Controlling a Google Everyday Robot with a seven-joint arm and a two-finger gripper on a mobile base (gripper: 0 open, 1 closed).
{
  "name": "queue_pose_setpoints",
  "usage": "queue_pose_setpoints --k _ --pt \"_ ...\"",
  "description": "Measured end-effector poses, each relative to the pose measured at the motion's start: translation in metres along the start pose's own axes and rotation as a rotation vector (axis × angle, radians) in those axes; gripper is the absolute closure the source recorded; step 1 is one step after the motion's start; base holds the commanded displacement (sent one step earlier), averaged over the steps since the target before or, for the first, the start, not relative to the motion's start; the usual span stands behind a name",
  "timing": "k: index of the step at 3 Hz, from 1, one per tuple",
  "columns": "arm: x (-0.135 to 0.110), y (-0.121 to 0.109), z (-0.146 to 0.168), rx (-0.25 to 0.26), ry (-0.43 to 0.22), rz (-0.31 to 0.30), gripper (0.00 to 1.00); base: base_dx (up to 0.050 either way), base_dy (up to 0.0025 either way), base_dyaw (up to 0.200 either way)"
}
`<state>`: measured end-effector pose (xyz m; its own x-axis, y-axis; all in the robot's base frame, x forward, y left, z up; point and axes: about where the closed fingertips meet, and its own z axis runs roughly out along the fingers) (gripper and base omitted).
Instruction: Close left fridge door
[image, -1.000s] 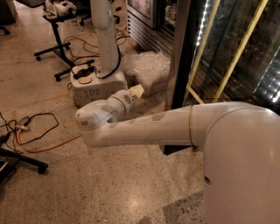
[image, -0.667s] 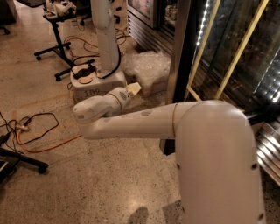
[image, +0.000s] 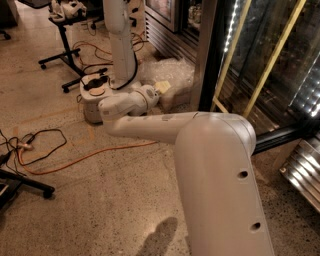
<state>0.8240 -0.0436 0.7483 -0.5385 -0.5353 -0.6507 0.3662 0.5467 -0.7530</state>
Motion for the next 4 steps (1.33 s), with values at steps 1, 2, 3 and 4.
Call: queue_pose_setpoints --k 1,2,3,4 --pt "0.000 0.000 0.000 0.001 0.000 0.000 1.00 0.000 0.00000 0.000" --pt "0.001 -0.013 0.003 0.025 -0.002 0.013 1.00 0.000 0.00000 0.000" --pt "-0.001 -0.042 0.002 0.102 -0.007 0.023 1.00 0.000 0.00000 0.000" --pt "-0.009 -0.059 -0.002 0.147 -0.031 0.031 1.00 0.000 0.00000 0.000"
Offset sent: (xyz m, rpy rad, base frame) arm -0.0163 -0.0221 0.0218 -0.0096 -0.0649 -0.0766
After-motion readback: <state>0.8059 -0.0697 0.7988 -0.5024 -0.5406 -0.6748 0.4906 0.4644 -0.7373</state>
